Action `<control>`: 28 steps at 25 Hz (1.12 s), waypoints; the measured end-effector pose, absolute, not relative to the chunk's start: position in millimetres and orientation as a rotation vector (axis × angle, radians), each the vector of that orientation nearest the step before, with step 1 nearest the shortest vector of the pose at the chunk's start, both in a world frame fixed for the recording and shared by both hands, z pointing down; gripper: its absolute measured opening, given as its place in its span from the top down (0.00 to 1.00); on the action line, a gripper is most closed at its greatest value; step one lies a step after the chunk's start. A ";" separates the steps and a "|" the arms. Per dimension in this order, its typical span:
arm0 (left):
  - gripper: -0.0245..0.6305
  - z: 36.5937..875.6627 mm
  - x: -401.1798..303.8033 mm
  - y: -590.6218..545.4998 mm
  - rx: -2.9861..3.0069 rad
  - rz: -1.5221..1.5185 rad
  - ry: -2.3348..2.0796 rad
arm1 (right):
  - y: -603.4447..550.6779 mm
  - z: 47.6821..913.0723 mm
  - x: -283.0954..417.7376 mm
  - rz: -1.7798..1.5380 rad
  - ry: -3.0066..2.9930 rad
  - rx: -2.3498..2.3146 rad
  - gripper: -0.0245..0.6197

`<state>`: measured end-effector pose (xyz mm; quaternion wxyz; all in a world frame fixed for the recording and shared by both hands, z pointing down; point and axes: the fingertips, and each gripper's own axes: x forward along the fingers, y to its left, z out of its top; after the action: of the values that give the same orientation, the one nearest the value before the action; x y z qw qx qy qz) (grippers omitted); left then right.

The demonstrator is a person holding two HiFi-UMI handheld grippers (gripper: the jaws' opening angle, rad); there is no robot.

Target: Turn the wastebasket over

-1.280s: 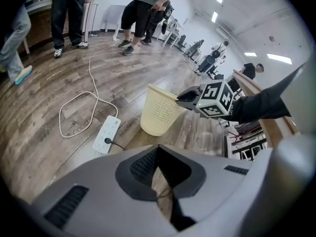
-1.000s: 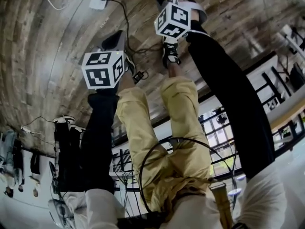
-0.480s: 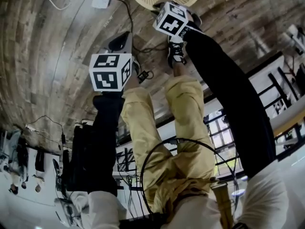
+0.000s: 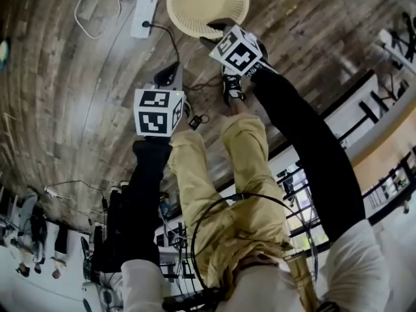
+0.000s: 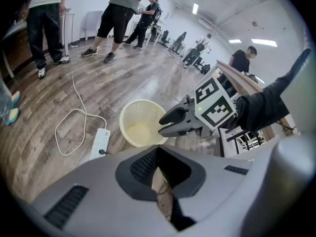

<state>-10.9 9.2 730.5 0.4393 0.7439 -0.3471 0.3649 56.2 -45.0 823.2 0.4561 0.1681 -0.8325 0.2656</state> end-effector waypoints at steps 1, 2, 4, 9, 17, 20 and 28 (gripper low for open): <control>0.96 710.4 -5.8 6.9 1.872 0.909 -0.850 | -44.4 799.2 57.5 0.671 -2.068 0.438 0.69; 0.96 688.5 -1.0 4.2 1.898 0.911 -0.837 | -43.5 773.7 58.7 0.675 -2.080 0.456 0.70; 0.96 641.1 5.8 -1.2 1.952 0.906 -0.814 | -45.2 717.3 61.6 0.656 -2.105 0.512 0.90; 0.96 518.5 5.8 -1.4 2.055 0.868 -0.786 | -63.0 555.0 62.8 0.691 -2.225 0.730 0.93; 0.96 339.2 -4.6 15.4 2.124 0.687 -0.914 | -54.3 307.5 64.1 0.569 -2.439 0.936 0.93; 0.96 277.0 -4.7 4.6 2.159 0.549 -1.043 | -44.6 242.6 66.0 0.470 -2.503 0.997 0.93; 0.96 163.0 26.8 37.9 2.282 0.400 -1.175 | 16.1 125.9 82.8 0.419 -2.615 1.188 0.93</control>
<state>26.8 37.9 163.0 0.2687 0.8462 -0.4355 0.1484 82.8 16.1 125.9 0.1193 0.4064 -0.8945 0.1433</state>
